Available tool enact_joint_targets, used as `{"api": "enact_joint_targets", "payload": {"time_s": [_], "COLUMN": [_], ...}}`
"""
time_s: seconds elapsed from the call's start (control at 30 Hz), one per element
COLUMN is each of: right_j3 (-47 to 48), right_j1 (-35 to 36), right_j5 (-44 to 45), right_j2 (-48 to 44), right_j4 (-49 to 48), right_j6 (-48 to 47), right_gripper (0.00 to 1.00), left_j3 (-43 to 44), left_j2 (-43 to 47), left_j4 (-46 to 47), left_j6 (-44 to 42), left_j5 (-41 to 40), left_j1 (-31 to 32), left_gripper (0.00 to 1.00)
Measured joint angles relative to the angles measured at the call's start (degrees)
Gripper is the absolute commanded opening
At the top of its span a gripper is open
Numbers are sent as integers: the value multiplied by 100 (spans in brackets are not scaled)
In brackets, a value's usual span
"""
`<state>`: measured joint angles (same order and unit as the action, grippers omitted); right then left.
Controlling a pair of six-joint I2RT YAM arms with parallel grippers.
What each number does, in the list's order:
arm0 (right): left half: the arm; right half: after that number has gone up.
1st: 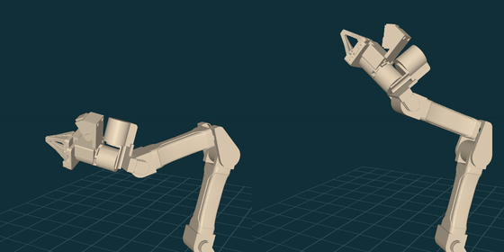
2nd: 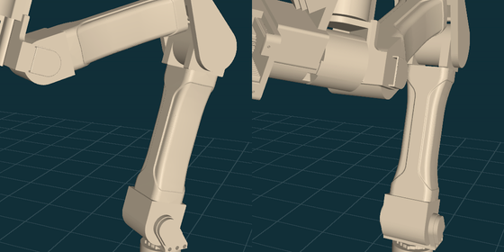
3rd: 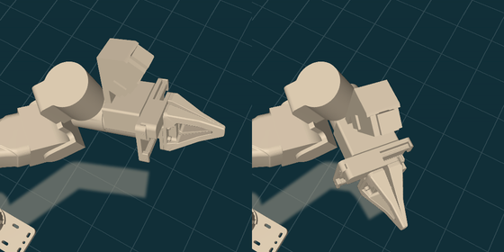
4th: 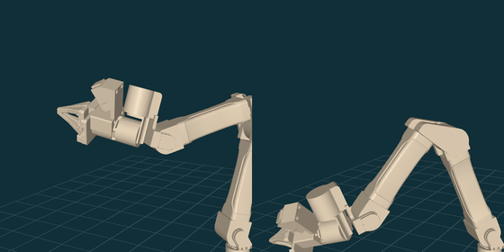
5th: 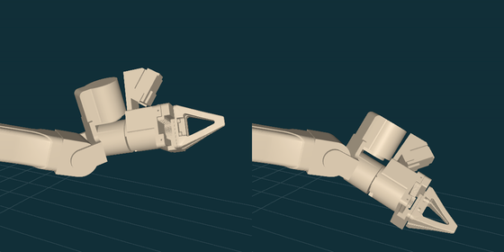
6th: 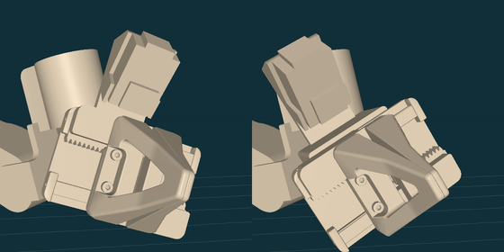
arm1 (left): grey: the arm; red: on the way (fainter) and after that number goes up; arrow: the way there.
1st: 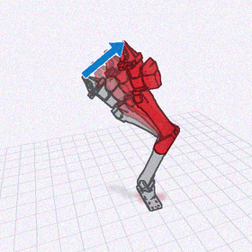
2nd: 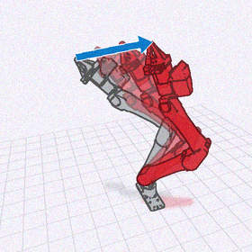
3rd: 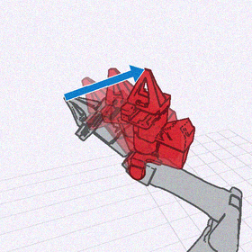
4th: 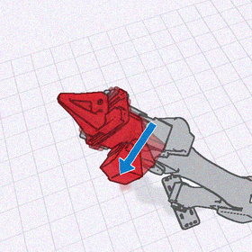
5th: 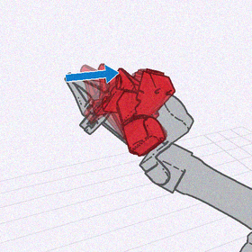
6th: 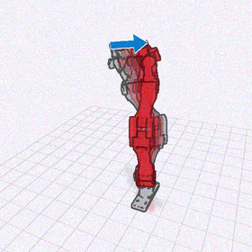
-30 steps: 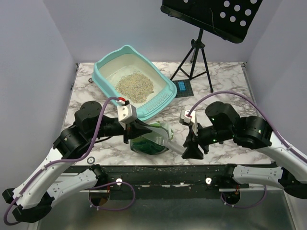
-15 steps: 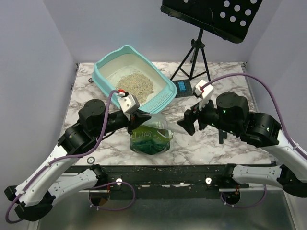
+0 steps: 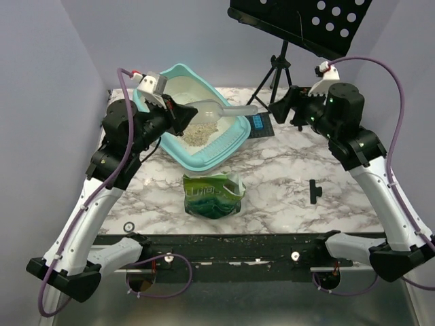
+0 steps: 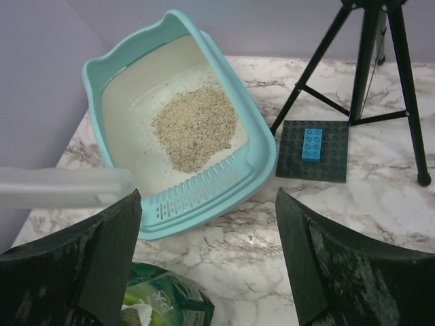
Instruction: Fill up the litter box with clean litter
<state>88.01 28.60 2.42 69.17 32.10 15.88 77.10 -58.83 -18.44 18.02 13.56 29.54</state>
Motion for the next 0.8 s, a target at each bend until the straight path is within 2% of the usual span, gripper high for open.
{"api": "enact_joint_targets", "payload": {"time_s": [0.07, 0.2, 0.47, 0.63, 0.8], "right_j3": [-485, -1180, -2199, -2800, -2859], "right_j1": [-522, -1134, -1222, -1222, -1222], "right_j5": [-614, -1696, -3215, -4046, -4592], "right_j2": [-149, -431, -848, -835, -756], "right_j4": [-422, -1036, -2063, -2750, -3292], "right_j6": [260, 573, 848, 1241, 1521], "right_gripper": [88, 88, 84, 83, 83], "left_j3": [-13, -210, -1215, -1478, -1631], "left_j2": [-83, -138, -146, -144, -122], "left_j4": [59, 197, 756, 1045, 1432], "left_j6": [474, 1189, 2540, 2953, 3228], "left_j5": [175, 656, 1753, 2186, 2472], "left_j1": [-455, -925, -1458, -1467, -1484], "left_gripper": [0, 0, 0, 0, 0]}}
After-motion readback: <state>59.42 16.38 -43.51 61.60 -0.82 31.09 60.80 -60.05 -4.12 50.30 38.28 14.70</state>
